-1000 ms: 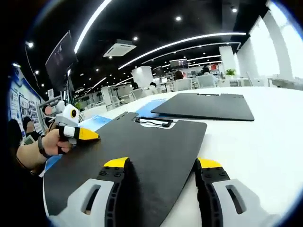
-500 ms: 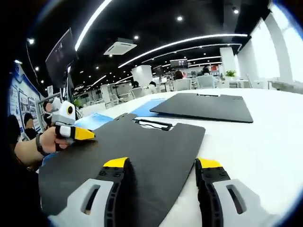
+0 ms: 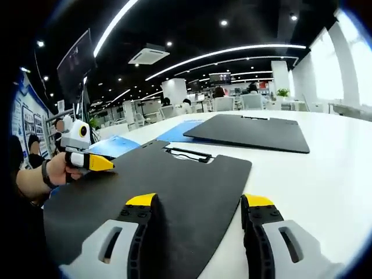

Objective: Organize the scattered folders on the table and sort them into different groups

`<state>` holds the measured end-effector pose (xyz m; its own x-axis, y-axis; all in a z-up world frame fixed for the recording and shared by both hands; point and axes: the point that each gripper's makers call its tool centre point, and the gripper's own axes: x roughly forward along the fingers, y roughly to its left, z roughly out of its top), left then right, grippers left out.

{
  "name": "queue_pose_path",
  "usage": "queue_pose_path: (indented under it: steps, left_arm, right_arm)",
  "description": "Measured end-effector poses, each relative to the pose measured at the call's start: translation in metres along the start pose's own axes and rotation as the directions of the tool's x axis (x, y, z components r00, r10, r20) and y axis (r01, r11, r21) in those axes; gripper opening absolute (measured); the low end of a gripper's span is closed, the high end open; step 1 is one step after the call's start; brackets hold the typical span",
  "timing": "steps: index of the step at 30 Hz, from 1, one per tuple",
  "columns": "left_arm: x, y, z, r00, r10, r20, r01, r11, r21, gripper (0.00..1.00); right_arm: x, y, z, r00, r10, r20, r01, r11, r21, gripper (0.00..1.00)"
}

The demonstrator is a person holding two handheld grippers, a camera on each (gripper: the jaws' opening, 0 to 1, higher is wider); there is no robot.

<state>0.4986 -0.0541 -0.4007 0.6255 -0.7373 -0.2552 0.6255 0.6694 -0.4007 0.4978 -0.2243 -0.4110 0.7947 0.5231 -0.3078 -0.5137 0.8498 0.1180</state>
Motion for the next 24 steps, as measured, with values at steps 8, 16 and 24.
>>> queue_pose_path:
  steps: [8,16,24]
  left_arm:
    - [-0.0026,-0.0003,-0.001,1.0,0.006,0.004,-0.006,1.0,0.004,0.42]
    - [-0.0038,-0.0004,-0.0013,1.0,0.01,0.007,-0.01,1.0,0.0,0.42]
    - [-0.0052,-0.0006,-0.0012,1.0,0.018,0.012,-0.018,1.0,-0.002,0.44]
  right_arm:
    - [-0.0003,0.0014,-0.0005,1.0,0.0,-0.001,0.0,1.0,-0.004,0.57]
    - [-0.0005,0.0019,-0.0009,1.0,-0.001,-0.002,0.001,1.0,-0.007,0.57]
    - [-0.0005,0.0024,-0.0015,1.0,-0.002,-0.003,0.002,1.0,-0.012,0.57]
